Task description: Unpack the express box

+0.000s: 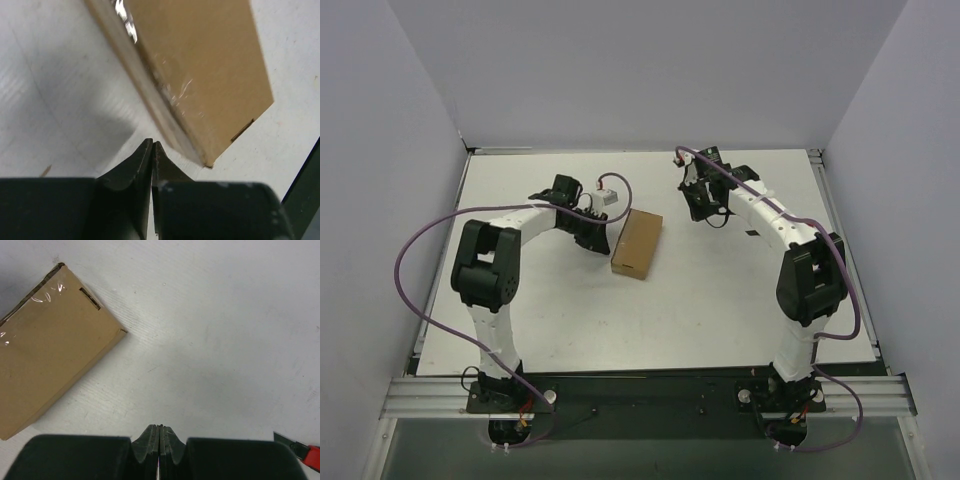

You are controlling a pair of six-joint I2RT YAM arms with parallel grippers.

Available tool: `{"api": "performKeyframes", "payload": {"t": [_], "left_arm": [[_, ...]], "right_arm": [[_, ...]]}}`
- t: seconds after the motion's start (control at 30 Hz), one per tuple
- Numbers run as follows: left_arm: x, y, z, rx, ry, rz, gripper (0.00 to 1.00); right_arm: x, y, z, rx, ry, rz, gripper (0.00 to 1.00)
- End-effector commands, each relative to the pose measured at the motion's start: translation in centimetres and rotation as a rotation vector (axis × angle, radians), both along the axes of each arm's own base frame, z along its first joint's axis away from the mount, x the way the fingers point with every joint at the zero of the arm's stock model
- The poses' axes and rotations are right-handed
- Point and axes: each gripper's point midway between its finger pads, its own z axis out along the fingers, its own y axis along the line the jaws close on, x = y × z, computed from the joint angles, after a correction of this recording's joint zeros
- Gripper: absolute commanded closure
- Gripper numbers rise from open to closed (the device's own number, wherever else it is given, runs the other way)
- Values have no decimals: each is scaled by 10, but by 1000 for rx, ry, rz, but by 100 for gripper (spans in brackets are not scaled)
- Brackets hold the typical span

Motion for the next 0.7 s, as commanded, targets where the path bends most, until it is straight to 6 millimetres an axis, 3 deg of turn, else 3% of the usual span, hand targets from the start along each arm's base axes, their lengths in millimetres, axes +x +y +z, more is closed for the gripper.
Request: {"api": "performKeyframes", "payload": {"t": [0.0,0.07,0.13,0.27,0.53,0.67], "left_arm": [[3,8,32,-31,-68,39,81],[12,6,44,-47,-68,116,70],[15,-1,54,-88,-31,155,66],[30,-9,65,-131,-23,207,62],[52,-22,52,-174,65,277,60],[57,-26,43,-172,74,287,60]], "right_arm": [[-2,24,20,73,-14,59,100],[-7,45,19,117,6,128,100],[-6,62,24,140,-2,183,100],[-7,89,14,154,17,255,100],[-14,128,-9,334,133,296,100],[-14,131,-25,339,171,281,100]]}}
